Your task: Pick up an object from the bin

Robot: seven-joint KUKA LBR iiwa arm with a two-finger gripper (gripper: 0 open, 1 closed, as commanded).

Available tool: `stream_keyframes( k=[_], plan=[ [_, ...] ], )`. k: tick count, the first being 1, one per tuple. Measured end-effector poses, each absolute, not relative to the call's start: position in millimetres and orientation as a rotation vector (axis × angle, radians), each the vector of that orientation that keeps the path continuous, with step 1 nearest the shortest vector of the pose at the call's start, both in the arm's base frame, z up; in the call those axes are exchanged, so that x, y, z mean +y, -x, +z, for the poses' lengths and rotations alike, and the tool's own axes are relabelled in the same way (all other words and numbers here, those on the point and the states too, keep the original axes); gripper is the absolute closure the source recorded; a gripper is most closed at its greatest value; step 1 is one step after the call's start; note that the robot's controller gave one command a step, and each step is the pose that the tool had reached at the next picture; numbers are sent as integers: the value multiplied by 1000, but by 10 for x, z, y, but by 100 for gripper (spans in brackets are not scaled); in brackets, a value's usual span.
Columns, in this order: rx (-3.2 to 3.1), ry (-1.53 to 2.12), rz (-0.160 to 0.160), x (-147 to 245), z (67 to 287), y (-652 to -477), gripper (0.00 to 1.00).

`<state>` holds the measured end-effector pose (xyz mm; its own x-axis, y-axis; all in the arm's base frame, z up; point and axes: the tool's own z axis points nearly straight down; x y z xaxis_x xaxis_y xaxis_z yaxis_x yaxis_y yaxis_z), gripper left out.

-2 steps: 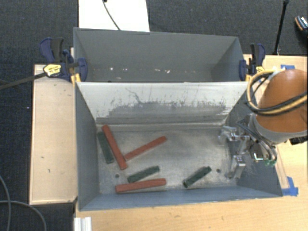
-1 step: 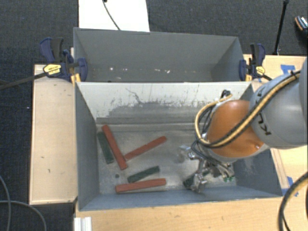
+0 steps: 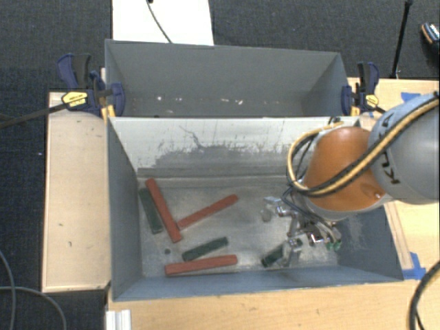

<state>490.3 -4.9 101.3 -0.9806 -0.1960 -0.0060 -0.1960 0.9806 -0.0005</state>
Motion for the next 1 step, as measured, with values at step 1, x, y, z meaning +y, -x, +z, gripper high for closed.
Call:
stream_keyframes(
  k=[1],
  plan=[
    [3108, 469, 1, -78, 1080, -4777, 0]
  ],
)
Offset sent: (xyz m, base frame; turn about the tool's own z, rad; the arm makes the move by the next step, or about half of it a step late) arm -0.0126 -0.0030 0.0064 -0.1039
